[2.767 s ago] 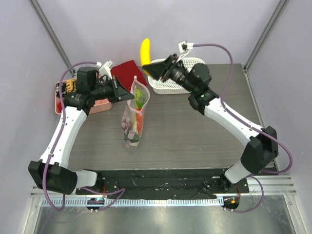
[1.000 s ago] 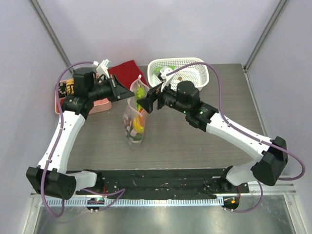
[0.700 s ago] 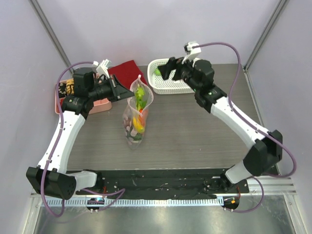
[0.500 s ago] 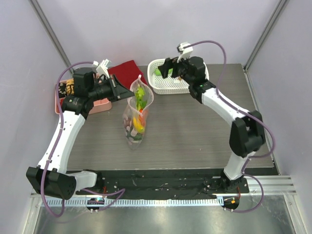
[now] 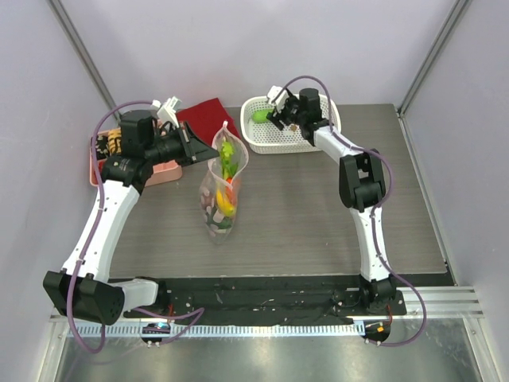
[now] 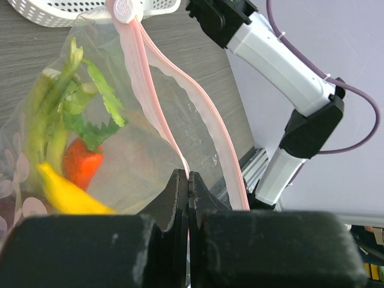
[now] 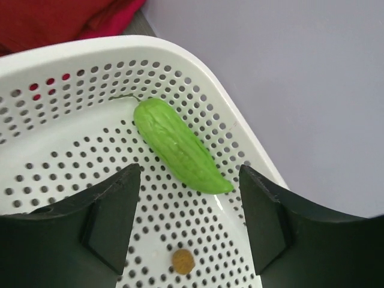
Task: Place the food in the zip-top bag and seal the zipper
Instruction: Pick up the fake vegetable from the bin.
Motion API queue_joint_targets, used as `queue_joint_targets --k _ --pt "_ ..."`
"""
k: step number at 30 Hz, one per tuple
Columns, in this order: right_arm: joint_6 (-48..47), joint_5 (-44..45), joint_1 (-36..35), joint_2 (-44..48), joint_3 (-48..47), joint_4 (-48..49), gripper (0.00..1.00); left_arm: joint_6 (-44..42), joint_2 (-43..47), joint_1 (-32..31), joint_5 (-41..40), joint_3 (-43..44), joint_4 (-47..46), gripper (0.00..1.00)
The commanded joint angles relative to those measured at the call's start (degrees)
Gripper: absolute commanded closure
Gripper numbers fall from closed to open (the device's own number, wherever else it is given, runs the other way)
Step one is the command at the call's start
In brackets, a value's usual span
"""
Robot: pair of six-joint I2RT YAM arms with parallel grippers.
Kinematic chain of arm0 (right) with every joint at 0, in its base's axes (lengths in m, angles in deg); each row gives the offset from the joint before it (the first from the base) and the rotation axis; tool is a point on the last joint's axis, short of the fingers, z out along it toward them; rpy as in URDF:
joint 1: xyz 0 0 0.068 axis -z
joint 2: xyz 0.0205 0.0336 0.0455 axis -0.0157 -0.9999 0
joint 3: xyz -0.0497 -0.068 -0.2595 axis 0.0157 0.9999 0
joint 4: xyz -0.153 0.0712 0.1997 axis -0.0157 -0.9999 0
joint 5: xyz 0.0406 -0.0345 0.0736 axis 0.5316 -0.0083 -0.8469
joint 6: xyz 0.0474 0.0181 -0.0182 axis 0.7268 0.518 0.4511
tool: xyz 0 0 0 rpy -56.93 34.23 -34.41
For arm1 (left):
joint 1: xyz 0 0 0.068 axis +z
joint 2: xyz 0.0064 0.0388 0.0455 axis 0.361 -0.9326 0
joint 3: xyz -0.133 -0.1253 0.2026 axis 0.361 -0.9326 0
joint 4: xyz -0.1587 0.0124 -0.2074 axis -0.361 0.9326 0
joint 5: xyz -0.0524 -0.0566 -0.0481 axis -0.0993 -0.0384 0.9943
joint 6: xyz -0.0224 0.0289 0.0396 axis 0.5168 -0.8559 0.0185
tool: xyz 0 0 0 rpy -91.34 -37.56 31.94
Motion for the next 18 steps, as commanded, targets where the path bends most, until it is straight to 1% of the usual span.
queue_joint_targets --k 1,6,9,12,14,18 --pt "-14.1 -2.9 -0.5 -4.3 -9.0 -1.8 0.3 -0.9 -0.2 0.2 0.5 -0.5 -1.9 1.0" --pt "-22.5 -3.7 -0.6 -9.3 -12.1 -3.7 0.3 -0.8 -0.7 0.4 0.6 -1.1 -2.2 1.0" --pt "-25.6 -3.6 -0.5 -12.2 -14.4 -4.6 0.3 -0.9 -0.7 0.7 0.5 -1.2 -2.0 1.0" --pt "-26.5 -2.5 -0.5 -15.9 -18.3 -4.6 0.3 -0.9 -0.7 0.9 0.5 -1.3 -1.7 1.0" --pt "-26.7 -1.7 -0.5 -17.7 -19.8 -2.4 0.29 -0.9 -0.7 0.9 0.5 -1.8 -1.7 1.0" --pt "-29.3 -0.1 -0.5 -21.8 -23.8 -1.5 0.27 -0.7 -0.3 1.3 0.6 -2.5 -1.5 1.0"
